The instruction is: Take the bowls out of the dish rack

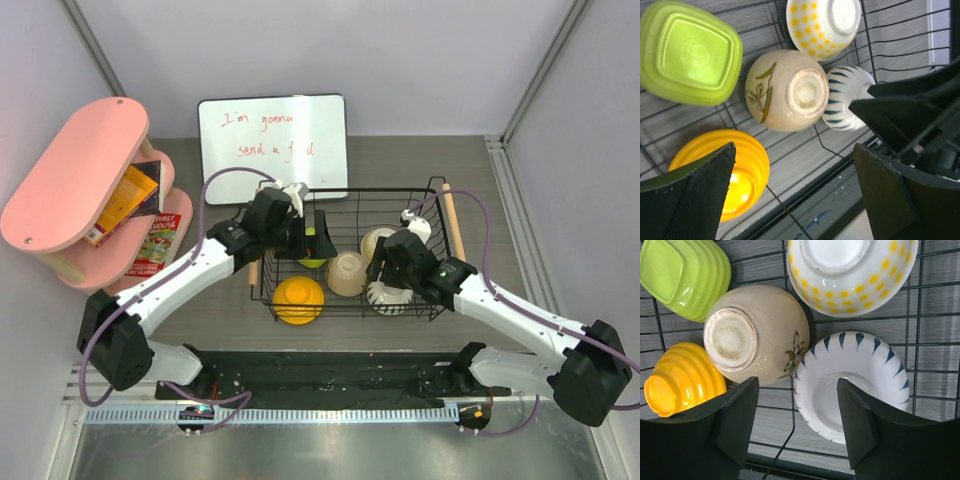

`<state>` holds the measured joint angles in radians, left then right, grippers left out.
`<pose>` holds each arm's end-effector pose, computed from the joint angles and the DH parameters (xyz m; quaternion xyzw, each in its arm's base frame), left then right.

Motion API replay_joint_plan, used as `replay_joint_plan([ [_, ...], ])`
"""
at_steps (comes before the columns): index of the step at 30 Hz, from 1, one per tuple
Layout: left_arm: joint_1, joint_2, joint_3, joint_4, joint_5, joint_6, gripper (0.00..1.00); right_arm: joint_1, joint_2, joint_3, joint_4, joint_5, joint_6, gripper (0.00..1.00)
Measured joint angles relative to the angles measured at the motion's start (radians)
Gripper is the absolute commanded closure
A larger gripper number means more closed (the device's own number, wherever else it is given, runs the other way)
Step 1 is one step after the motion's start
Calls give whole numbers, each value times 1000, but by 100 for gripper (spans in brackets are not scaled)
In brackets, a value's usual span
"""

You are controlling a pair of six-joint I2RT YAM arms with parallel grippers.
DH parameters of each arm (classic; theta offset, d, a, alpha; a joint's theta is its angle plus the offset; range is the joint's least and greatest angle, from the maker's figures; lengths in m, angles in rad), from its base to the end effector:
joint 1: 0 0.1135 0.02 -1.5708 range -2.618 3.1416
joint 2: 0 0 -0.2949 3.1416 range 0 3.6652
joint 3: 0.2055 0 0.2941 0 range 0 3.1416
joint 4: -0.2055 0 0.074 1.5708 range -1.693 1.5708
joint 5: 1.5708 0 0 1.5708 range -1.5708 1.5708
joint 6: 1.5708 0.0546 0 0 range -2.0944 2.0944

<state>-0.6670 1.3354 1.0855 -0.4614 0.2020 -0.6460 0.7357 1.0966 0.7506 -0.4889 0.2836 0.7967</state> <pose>0.2616 -0.2199 0.3040 0.0515 0.9039 -0.3256 0.2724 0.2040 0.1641 0.2410 0.0790 0.9217 0.1519 0.3480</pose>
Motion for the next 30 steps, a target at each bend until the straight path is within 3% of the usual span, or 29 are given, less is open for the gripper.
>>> replay_joint_plan([
  [12,0,306,5,180,106,-33,0,0,-8,31,30,40,-36,31],
  [30,6,346,-115,365,195,-123,0,0,104,-3,104,96,-44,33],
])
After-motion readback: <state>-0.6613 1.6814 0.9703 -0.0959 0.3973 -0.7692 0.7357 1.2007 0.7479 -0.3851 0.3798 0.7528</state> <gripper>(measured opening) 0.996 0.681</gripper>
